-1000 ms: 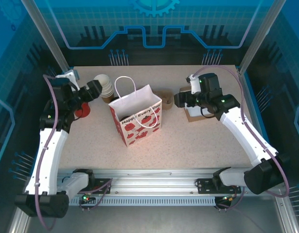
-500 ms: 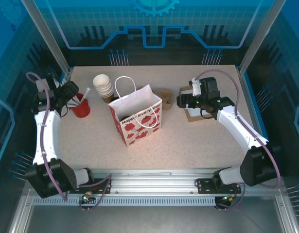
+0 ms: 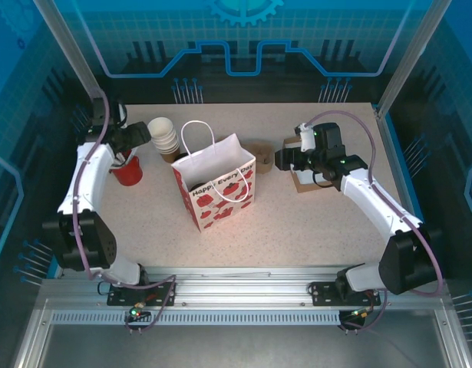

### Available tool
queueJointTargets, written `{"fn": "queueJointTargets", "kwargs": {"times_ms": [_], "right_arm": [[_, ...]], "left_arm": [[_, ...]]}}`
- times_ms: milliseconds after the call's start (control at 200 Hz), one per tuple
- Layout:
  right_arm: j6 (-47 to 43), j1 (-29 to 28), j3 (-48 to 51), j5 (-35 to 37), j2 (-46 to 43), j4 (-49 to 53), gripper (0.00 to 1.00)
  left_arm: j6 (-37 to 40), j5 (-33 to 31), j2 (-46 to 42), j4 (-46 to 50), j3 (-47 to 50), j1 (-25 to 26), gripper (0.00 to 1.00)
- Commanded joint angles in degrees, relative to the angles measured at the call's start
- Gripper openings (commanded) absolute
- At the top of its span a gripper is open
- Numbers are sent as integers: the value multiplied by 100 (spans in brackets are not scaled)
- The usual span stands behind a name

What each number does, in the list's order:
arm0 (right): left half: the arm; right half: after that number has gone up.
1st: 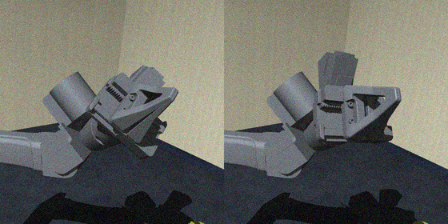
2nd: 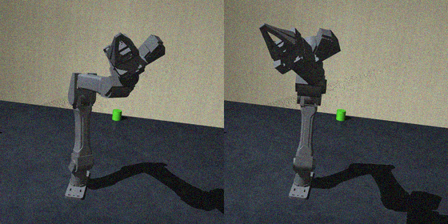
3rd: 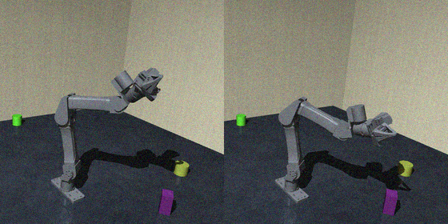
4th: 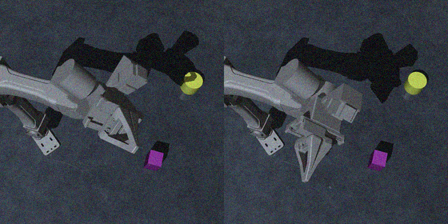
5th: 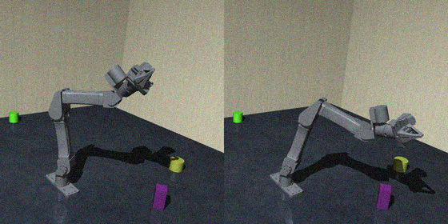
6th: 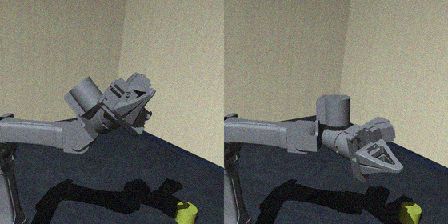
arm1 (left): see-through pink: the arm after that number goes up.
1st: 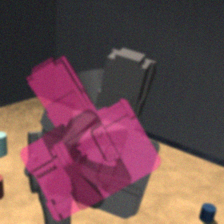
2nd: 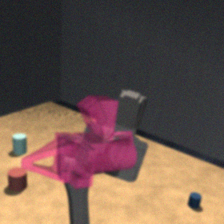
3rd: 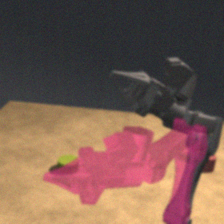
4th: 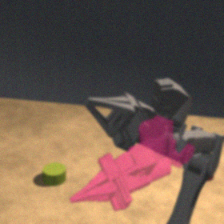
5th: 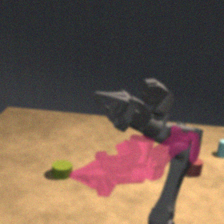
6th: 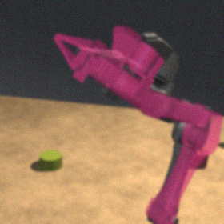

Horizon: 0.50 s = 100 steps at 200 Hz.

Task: Pack the takeout coffee

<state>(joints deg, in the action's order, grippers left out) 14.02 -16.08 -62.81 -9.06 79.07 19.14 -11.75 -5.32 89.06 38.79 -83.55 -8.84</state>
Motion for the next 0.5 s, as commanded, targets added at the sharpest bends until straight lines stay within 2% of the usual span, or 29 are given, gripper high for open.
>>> {"fn": "queueJointTargets", "kwargs": {"times_ms": [0, 160, 310, 495], "right_arm": [[66, -14, 20, -141, 52, -129, 85], [57, -17, -8, -148, 87, -101, 84], [41, -28, -30, -163, 142, -86, 84], [22, -36, -39, -175, 179, -77, 84]], "left_arm": [[364, -692, 300, 334, -350, 104, 76], [428, -777, 637, 391, -514, 242, 68], [444, -780, 859, 341, -614, 330, 55], [453, -927, 982, 404, -707, 356, 34]]}}
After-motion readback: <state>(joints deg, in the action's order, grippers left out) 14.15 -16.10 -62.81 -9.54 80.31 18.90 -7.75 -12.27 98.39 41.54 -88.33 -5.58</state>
